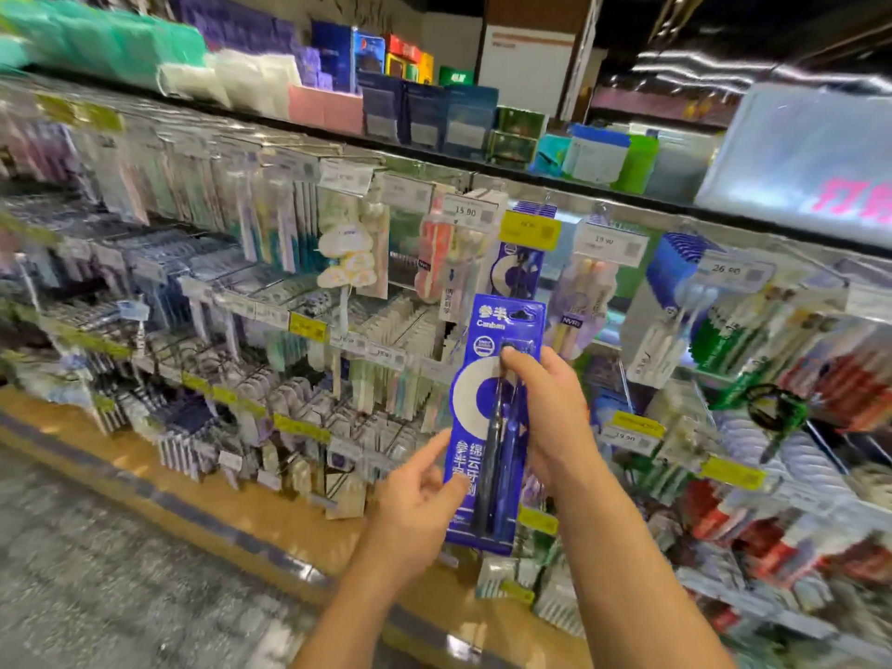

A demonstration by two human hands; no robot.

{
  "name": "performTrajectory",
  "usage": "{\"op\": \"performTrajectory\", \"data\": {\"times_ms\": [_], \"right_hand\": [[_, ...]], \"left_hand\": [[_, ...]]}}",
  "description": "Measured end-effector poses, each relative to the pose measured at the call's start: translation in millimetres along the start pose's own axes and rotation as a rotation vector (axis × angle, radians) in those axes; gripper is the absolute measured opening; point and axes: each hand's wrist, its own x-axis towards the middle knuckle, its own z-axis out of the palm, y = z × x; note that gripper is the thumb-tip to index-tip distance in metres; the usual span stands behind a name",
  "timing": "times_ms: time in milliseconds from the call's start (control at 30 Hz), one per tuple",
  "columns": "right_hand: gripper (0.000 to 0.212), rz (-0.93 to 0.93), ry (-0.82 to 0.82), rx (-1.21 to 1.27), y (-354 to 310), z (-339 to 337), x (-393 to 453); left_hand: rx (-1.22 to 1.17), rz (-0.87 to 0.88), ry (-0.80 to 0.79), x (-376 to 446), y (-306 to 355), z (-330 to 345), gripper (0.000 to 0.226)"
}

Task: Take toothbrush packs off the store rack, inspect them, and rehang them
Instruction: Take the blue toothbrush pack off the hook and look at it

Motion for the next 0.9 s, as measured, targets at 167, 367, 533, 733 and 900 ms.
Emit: {"op": "performTrajectory", "data": {"times_ms": [167, 367, 533, 733, 900], "right_hand": [[0.009, -0.026, 0.156, -0.031, -9, 1, 24], [0.008, -0.084, 0.177, -0.171, -5, 4, 48], [0.007, -0.111, 0.184, -0.158, -4, 4, 76], [0.01, -0.066, 0.138, 0.034, -13, 3, 120], [0.013, -0.041, 0.147, 0.183, -10, 1, 154]], "left_hand": [[0.144, -0.002, -0.091, 7, 2, -7, 0.05], [0.2, -0.019, -0.058, 27, 3, -12, 0.063], [0.198, 0.038, -0.085, 59, -1, -16, 0.06], [0.218, 0.039, -0.124, 109, 18, -15, 0.063], [0.241, -0.011, -0.165, 152, 13, -15, 0.047]]}}
